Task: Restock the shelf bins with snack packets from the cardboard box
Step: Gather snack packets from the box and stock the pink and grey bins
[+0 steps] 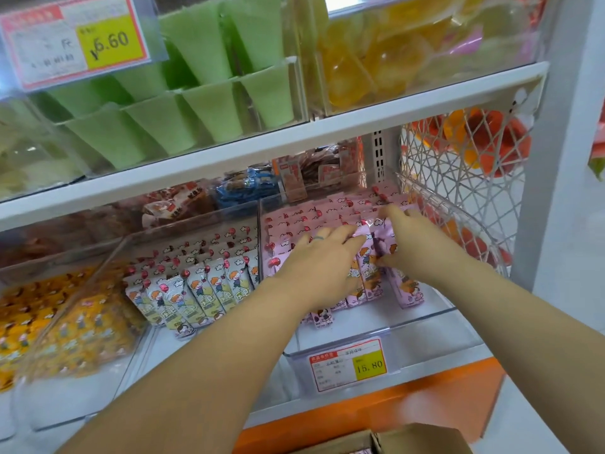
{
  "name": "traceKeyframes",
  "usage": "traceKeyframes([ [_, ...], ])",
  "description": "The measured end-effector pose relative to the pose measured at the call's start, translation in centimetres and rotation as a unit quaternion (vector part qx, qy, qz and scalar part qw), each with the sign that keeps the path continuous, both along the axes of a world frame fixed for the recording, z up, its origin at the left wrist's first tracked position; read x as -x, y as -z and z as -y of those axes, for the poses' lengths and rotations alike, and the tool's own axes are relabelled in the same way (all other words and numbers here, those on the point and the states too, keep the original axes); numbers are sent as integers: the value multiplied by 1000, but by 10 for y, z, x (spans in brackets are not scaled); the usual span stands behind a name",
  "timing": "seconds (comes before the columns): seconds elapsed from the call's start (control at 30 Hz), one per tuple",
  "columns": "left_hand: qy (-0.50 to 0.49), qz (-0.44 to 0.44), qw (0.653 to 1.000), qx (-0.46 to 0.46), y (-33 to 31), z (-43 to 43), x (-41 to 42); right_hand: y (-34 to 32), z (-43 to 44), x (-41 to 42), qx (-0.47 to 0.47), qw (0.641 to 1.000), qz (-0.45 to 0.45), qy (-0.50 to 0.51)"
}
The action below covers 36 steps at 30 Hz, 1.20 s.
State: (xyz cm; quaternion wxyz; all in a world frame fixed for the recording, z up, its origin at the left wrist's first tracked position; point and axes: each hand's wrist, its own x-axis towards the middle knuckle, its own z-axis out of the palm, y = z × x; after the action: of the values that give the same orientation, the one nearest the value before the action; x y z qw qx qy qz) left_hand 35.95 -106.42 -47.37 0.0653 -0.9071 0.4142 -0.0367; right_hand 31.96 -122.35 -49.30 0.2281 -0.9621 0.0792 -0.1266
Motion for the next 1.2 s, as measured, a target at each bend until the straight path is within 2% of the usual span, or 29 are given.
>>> traceKeyframes([
  [0.37,0,6,1000,29,-13,-4,13,-9,2,18,28,999,19,2],
  [0.57,-6,4,994,109,-37,-28,49,-34,-30,60,11,996,75,-37],
  [0.77,-4,-31,968,249,-29,-93,111,-15,-84,140,-83,983,127,-107],
  [0.9,-74,-101,947,296,11,-150,152,34,-116,188,-170,978,73,-96],
  [1.03,-164,-163,913,337,69,-204,178,86,-144,210,-200,975,-26,-99],
  [1.2,-256,-254,888,286,142,-258,203,134,-168,214,-126,960,-205,-146],
])
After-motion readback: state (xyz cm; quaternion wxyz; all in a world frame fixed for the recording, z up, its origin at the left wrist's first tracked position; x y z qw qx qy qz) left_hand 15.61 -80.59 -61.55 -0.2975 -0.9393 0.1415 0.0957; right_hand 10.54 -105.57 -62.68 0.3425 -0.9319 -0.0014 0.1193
